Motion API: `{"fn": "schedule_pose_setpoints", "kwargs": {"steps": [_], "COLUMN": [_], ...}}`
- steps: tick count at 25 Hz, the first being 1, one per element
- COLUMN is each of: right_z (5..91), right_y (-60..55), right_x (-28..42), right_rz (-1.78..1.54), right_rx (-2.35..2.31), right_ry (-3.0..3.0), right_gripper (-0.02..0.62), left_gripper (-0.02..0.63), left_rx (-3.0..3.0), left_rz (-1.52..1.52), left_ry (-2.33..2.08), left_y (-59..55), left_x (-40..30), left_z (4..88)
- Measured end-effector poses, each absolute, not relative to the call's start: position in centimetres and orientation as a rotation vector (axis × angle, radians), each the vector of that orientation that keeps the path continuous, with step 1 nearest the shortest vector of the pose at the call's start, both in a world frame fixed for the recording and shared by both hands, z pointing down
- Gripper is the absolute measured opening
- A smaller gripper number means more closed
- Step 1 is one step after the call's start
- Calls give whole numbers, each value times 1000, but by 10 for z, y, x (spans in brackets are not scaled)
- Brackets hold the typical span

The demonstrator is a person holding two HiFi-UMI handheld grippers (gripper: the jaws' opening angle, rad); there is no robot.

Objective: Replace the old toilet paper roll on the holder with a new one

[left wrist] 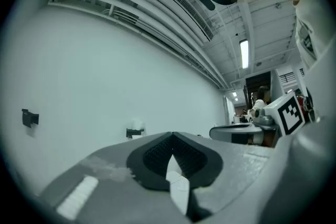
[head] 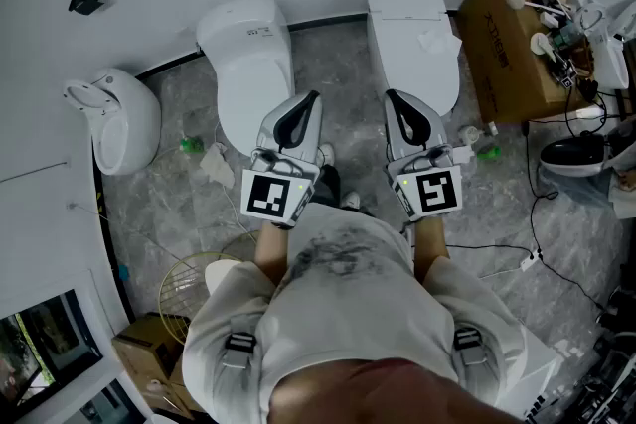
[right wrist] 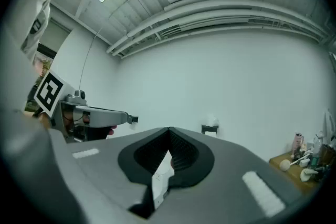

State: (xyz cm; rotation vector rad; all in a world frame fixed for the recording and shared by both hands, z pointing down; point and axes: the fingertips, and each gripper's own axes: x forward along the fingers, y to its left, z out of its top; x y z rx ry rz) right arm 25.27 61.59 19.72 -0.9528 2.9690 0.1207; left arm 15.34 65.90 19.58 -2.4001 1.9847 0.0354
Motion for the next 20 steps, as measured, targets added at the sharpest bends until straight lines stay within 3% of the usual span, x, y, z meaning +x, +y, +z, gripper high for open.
{"fn": "schedule_pose_setpoints", "kwargs": {"steps": [20], "right_z": [200], "right_y": [476], "right_x": [135], "right_rz": [123], "right_rx": [-1067], "right_ry": [2956], "right_gripper": [2], "left_gripper": [5], "left_rx": [-2482], "left_rz": [15], "left_ry": [1907], "left_y": [512], "left_x": [33], "left_z": [203]}}
